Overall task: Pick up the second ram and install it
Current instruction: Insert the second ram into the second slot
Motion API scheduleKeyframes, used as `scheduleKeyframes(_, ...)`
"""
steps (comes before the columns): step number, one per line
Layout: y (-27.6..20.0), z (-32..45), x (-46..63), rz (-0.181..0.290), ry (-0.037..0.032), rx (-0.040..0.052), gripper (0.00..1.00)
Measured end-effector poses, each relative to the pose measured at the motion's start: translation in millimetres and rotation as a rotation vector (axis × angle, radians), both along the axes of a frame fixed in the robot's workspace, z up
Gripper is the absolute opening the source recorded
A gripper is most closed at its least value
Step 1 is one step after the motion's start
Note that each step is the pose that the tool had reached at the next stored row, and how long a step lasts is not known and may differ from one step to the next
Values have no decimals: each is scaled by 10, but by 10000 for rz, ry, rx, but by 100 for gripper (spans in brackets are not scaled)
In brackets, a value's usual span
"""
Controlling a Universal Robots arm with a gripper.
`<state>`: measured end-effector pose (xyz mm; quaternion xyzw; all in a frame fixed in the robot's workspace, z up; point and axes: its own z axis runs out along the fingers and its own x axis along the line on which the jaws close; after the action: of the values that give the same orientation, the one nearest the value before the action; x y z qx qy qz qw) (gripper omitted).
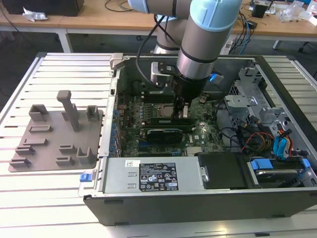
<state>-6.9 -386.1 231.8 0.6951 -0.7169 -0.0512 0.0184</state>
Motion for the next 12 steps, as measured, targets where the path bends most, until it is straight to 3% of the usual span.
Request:
scheduleKeyframes(3, 3, -18, -14, 1, -14, -3, 13)
scheduleKeyframes(5, 6, 74, -20, -1, -50, 1, 13)
scheduleKeyframes(12, 19, 44, -90, 0, -51, 21, 13)
